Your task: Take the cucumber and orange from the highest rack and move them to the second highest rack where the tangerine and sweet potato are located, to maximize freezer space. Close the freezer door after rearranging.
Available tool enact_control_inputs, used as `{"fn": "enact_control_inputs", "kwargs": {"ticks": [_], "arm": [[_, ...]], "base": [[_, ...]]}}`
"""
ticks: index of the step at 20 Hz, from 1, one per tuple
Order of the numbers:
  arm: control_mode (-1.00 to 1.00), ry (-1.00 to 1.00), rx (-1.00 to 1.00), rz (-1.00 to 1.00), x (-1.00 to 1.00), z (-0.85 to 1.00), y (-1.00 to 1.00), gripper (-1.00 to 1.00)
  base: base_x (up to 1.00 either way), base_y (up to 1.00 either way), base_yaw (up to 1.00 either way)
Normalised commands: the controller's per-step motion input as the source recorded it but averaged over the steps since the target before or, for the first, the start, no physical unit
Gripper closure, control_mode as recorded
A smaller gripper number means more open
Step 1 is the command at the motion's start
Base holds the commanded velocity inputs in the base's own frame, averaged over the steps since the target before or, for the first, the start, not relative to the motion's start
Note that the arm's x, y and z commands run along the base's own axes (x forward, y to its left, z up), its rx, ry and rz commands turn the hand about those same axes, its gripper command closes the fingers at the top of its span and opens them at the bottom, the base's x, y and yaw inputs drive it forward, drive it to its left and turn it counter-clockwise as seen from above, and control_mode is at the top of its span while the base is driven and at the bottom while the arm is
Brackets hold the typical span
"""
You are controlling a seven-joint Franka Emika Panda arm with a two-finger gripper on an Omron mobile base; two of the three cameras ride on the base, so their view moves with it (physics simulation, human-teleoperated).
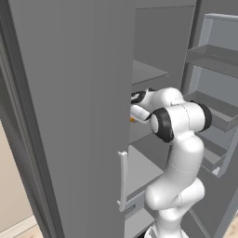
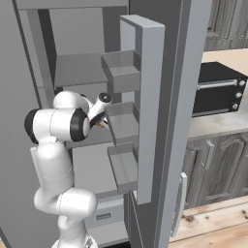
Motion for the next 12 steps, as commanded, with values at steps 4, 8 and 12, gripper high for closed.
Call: {"fn": "enact_control_inputs", "kwargs": {"ticks": [4, 8, 12], "arm": [[-1.0, 0.14, 0.0, 0.0, 0.34, -0.44, 0.19, -1.0], [-1.0, 0.05, 0.0, 0.0, 0.07, -0.47, 0.09, -1.0], [-1.0, -0.03, 0.0, 0.0, -0.14, -0.3, 0.01, -1.0]], "base": [[0.0, 0.0, 0.0], [0.0, 0.0, 0.0], [0.0, 0.0, 0.0]]}}
